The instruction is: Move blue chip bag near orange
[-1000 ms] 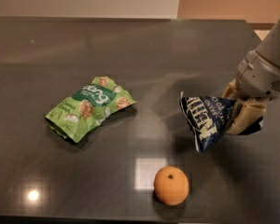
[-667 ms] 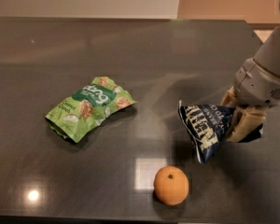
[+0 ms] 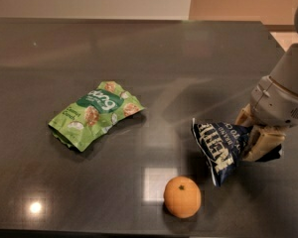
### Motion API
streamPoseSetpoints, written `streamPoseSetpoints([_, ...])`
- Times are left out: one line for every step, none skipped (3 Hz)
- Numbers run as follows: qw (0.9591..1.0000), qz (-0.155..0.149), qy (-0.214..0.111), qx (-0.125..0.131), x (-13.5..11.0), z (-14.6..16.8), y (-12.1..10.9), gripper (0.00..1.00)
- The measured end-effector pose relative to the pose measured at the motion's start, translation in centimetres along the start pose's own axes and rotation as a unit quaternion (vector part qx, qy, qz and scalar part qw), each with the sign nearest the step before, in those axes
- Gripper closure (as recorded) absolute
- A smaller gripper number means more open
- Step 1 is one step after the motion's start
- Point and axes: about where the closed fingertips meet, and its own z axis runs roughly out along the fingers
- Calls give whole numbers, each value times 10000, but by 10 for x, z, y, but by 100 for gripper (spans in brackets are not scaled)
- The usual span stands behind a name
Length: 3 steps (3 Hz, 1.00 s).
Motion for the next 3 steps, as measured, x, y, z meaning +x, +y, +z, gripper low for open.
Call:
streamPoseSetpoints([9999,-15,-80,-119,0,7,6,18])
streamPoseSetpoints([9997,-37,-196,-102,-2,6,5,0])
streamPoseSetpoints([9998,-37,-196,-102,-2,6,5,0])
